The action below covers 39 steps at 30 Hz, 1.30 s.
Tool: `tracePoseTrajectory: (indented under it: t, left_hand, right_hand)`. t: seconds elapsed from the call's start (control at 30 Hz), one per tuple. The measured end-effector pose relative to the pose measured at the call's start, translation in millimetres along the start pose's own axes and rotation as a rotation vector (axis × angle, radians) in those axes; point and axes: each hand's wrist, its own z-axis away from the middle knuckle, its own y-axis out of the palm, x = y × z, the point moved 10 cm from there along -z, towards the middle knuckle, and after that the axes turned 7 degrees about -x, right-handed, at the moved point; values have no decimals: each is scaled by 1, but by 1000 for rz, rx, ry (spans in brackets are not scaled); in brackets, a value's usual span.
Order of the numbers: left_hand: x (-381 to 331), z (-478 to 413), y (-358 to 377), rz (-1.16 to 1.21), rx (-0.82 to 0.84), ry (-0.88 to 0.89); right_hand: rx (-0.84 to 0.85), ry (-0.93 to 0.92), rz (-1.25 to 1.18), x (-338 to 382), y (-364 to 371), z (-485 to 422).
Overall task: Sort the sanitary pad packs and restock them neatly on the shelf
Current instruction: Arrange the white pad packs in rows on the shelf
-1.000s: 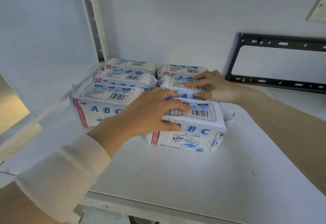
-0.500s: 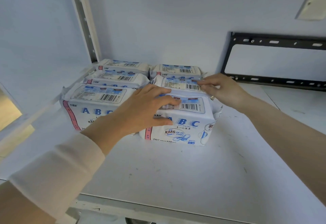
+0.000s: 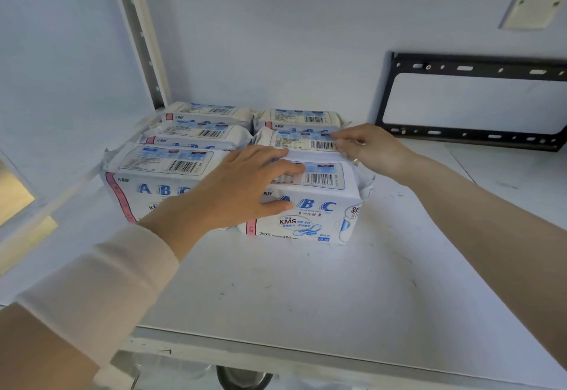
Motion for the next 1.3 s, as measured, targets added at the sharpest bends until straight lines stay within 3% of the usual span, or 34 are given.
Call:
tracePoseTrajectory:
  t: [0.17,0.43,0.7,0.9,1.13,1.3]
  left_hand:
    - [0,11,-12,-22,-13,-64]
    - [4,56,-51,-19,-158,-173]
    - [7,130,-99,95,-329,-105]
    - [36,225,-106,69,-312,-37]
    - [50,302,-69,111,-214,8]
    - [39,361,17,207,-168,31]
  right_hand:
    - [-171,-43,154,15,-20,15]
    - [-289,-188,415,84,-23,82]
    - [-390,-239,498,153,-15,171]
    - [-517,-272,498,212,34,240]
    - [-448,-296,384,229,124,317]
    - [-321,-238,301,176,209,369]
